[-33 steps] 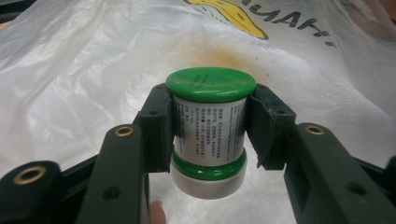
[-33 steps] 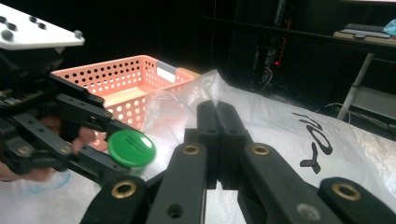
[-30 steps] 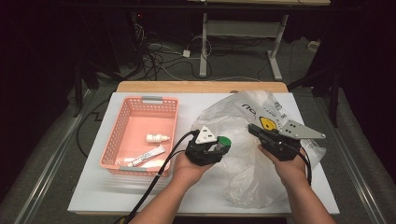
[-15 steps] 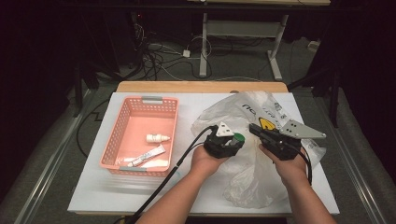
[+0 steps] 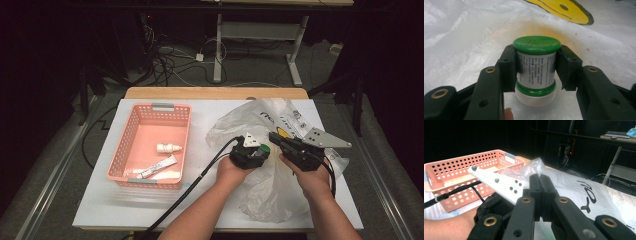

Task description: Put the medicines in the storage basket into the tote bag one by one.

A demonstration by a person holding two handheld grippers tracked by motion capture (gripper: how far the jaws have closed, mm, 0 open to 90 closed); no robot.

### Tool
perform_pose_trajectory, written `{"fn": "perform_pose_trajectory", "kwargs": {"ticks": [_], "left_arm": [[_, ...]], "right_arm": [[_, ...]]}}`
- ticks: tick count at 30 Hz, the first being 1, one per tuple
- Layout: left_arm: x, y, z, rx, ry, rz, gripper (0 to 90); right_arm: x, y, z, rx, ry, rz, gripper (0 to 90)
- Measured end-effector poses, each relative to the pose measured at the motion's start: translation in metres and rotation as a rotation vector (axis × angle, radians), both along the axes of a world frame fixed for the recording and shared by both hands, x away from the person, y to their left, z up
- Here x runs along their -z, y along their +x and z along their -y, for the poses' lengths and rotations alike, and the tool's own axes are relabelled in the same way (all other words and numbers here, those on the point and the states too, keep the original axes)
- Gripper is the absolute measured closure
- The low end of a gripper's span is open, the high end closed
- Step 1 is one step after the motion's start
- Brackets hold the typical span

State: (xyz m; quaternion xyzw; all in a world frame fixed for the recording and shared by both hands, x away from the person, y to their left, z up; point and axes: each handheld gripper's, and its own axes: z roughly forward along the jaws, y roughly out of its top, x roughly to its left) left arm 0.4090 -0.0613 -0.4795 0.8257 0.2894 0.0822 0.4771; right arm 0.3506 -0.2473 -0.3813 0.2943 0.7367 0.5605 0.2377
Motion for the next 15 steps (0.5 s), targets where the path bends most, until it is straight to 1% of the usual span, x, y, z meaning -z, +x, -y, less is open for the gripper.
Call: {"fn": "perform_pose_trajectory", "kwargs": {"ticks": [10,15], "left_arm": [[-0.0015,-0.0047,-0.001,0.013,0.04,0.013,53.3],[-0.0004,-0.0064,-0.0036,0.018,0.048,0.01,53.1]], "right_arm": [[-0.0003,-0.0004,-0.0001,-0.004,-0.002,0.0,90.0],[-0.0002,-0.0009,-0.0008,0.0,-0.001,-0.004,90.0]]}}
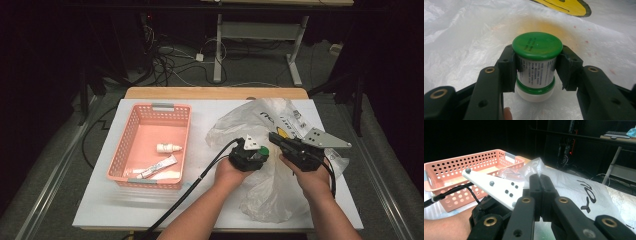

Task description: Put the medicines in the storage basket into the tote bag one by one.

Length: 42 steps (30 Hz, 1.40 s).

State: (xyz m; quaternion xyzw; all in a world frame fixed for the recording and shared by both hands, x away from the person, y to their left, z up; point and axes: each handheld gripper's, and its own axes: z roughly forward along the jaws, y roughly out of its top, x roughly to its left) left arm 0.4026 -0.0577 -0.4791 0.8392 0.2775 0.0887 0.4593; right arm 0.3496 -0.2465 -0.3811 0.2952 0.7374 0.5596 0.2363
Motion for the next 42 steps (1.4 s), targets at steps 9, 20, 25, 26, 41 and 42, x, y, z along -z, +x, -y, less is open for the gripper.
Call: {"fn": "perform_pose_trajectory", "kwargs": {"ticks": [9,20,25,26,41,42], "left_arm": [[0.001,-0.002,-0.004,0.009,0.031,-0.005,52.2],[-0.003,-0.008,-0.013,0.008,0.008,-0.091,31.1],[-0.006,-0.014,-0.025,0.015,0.015,-0.103,21.7],[-0.006,-0.016,-0.027,0.014,0.016,-0.1,20.1],[-0.017,-0.042,-0.055,-0.016,0.015,-0.112,0.0],[-0.018,-0.044,-0.056,-0.013,0.016,-0.116,0.0]], "right_arm": [[0.0,0.0,0.0,-0.003,-0.004,0.002,90.0],[0.0,0.0,0.0,-0.005,0.002,-0.001,90.0],[0.0,0.0,0.001,-0.006,0.001,0.002,90.0],[0.001,0.0,0.001,-0.006,0.002,0.001,90.0],[0.001,-0.001,-0.001,-0.007,-0.006,-0.003,90.0],[0.001,-0.001,-0.001,-0.007,-0.007,-0.004,90.0]]}}
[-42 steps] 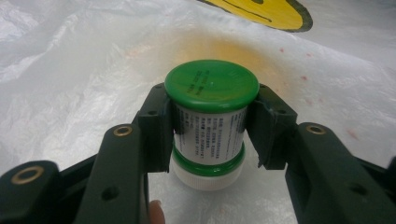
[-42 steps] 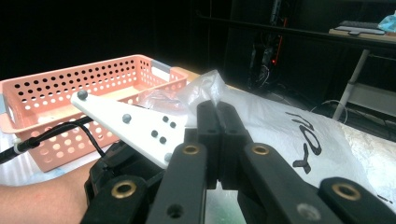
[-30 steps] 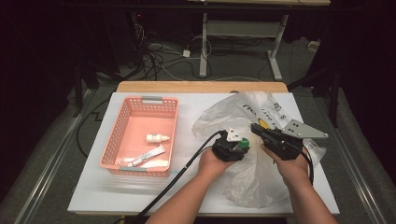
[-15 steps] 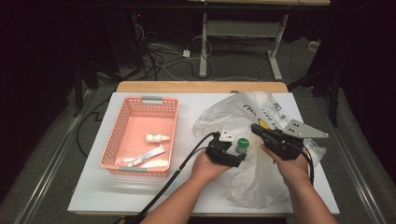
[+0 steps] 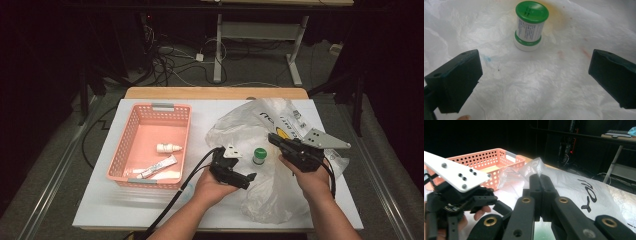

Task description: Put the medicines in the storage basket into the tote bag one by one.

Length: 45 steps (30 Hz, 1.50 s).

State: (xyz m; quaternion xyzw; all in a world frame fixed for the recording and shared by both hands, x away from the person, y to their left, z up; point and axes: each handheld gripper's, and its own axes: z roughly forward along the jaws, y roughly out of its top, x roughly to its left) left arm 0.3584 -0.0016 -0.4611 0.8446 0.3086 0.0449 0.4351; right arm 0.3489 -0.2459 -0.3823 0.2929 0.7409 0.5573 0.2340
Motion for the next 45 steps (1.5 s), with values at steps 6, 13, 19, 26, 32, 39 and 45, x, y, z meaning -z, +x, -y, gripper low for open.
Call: {"fn": "perform_pose_trajectory", "kwargs": {"ticks": [6,13,19,26,32,39,45], "left_arm": [[-0.007,-0.014,-0.01,0.014,-0.012,0.005,0.0],[-0.023,-0.029,-0.022,0.031,-0.03,0.023,0.0],[-0.033,-0.037,-0.038,0.021,-0.054,0.03,0.0],[-0.04,-0.044,-0.062,-0.009,-0.051,0.039,0.0],[-0.044,-0.044,-0.087,-0.05,-0.038,0.042,0.0],[-0.047,-0.044,-0.117,-0.106,-0.036,0.052,0.0],[-0.047,-0.045,-0.137,-0.165,-0.01,0.078,0.0]], "right_arm": [[0.002,0.0,-0.001,-0.004,-0.005,-0.005,90.0],[0.001,0.0,0.0,0.003,0.007,-0.008,90.0],[0.002,0.001,0.002,0.004,0.008,-0.01,90.0],[0.002,0.001,0.002,0.006,0.007,-0.009,90.0],[0.001,0.0,0.002,0.006,0.008,-0.008,90.0],[0.002,0.0,0.001,0.013,0.005,-0.012,90.0],[0.002,0.0,0.001,0.014,0.003,-0.011,90.0]]}}
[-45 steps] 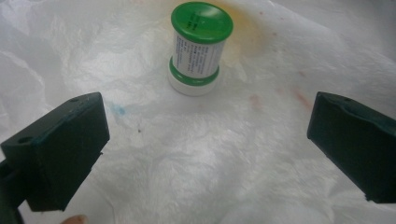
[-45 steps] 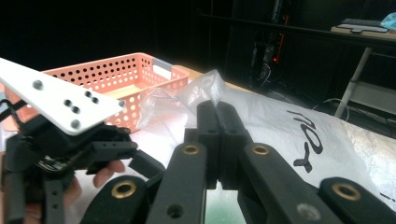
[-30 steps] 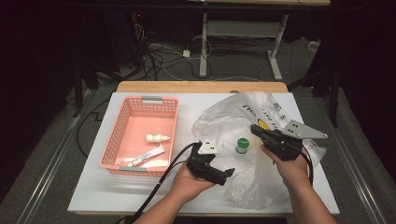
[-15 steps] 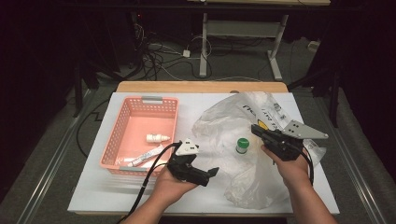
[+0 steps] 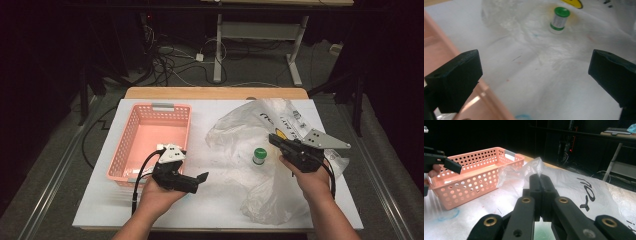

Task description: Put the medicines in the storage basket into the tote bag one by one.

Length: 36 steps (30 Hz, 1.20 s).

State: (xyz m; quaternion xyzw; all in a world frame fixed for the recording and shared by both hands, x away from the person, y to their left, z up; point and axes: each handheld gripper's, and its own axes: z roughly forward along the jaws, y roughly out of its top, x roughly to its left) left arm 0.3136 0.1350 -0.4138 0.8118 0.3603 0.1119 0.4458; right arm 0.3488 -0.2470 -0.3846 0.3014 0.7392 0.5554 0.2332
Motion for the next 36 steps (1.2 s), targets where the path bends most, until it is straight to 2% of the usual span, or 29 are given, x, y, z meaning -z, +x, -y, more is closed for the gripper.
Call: {"fn": "perform_pose_trajectory", "kwargs": {"ticks": [3,15,26,28,36], "left_arm": [[0.002,0.0,-0.009,-0.027,0.014,0.002,0.0],[0.002,0.004,-0.046,-0.122,0.001,-0.008,0.0],[0.005,0.008,-0.073,-0.183,-0.003,-0.025,0.0],[0.004,0.009,-0.076,-0.199,0.01,-0.019,0.0],[0.002,0.009,-0.091,-0.228,-0.016,-0.019,0.0]], "right_arm": [[0.0,0.0,0.0,-0.001,-0.001,0.0,90.0],[-0.001,-0.001,0.002,-0.003,0.003,0.002,90.0],[-0.001,-0.001,0.002,-0.003,0.004,-0.001,90.0],[-0.001,0.0,0.003,-0.004,0.005,0.001,90.0],[-0.001,0.0,0.003,-0.002,0.005,0.004,90.0]]}}
